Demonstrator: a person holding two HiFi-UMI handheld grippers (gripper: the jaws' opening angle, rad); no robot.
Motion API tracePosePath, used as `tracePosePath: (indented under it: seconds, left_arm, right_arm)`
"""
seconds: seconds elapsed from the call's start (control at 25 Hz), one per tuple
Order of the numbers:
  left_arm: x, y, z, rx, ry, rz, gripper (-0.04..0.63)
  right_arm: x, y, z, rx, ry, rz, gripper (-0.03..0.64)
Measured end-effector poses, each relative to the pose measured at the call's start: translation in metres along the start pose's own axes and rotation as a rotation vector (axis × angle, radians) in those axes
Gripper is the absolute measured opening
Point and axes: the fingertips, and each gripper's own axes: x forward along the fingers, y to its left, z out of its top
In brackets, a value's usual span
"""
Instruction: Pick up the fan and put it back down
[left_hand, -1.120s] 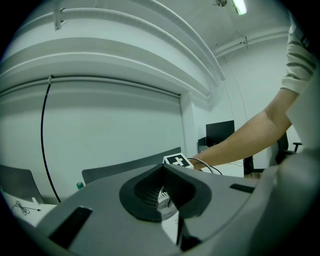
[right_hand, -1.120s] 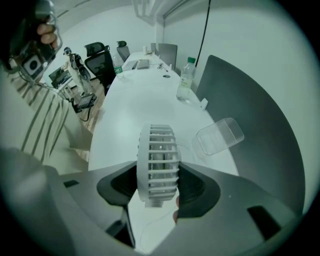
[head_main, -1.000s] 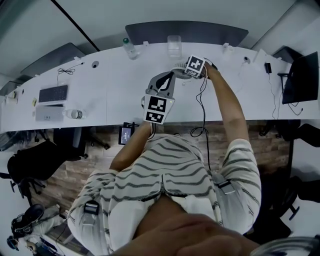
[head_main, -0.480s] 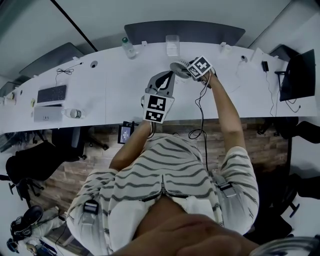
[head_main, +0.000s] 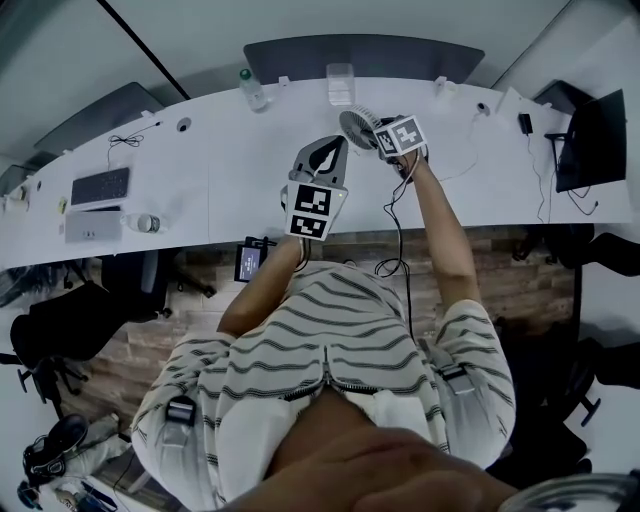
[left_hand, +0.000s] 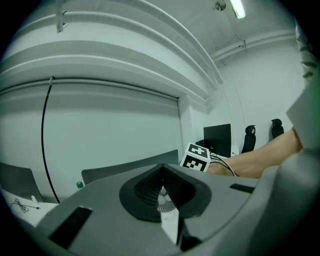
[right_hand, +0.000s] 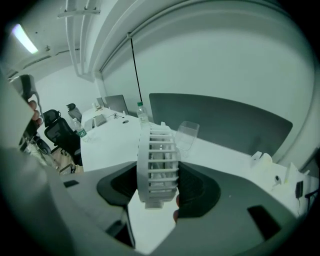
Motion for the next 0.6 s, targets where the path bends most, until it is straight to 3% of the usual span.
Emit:
tracePosePath:
  seconds: [0.24, 0.6]
  left_arm:
    - [-0.002, -0.002, -0.001, -0.003, 0.000, 0.001, 0.008]
    - [-0.003, -0.006, 0.000, 0.012, 0.001, -0.003, 0.008]
  right_arm:
    - [-0.021, 0.003, 0.005, 0.107, -0.106, -0.063, 0.224]
    - [-0.044, 0.015, 0.011, 0.155, -0.192, -0.136, 0.224]
